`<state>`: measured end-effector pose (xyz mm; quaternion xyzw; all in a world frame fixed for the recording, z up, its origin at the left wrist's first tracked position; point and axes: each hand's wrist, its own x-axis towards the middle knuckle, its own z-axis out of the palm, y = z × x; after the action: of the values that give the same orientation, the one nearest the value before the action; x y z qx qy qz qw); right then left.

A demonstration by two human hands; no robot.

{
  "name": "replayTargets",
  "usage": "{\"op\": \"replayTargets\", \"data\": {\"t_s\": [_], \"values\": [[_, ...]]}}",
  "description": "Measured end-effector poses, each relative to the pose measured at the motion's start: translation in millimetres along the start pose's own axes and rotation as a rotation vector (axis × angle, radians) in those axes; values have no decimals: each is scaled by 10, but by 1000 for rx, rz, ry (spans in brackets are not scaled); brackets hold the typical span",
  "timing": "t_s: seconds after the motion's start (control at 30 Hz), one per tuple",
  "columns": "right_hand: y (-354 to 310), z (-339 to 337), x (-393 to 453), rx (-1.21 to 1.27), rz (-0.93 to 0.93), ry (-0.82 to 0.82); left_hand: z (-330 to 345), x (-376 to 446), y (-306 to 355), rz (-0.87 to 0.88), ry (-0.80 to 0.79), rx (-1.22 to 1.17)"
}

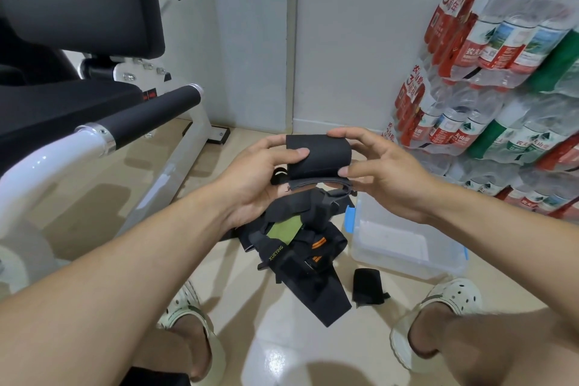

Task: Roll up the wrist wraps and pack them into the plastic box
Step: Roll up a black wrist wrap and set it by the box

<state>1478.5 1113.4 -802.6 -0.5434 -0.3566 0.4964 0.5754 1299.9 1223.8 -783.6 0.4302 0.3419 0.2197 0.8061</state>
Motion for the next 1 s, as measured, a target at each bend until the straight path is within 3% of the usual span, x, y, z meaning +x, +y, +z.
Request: {"op": "replayTargets", "data": {"t_s": [0.2,0.43,0.67,1.0], "values": [[-44,-8,-19,132,147,46,-27,26,-47,105,-40,125],[-32,13,-39,185,321,-43,-5,-3,-87,229,-98,319],[-13,-4,-31,165,204,-22,-38,22,-122,71,-117,260],[75,-89,-30,-147,83,-80,-62,53,-149,-46,-144,430]]}}
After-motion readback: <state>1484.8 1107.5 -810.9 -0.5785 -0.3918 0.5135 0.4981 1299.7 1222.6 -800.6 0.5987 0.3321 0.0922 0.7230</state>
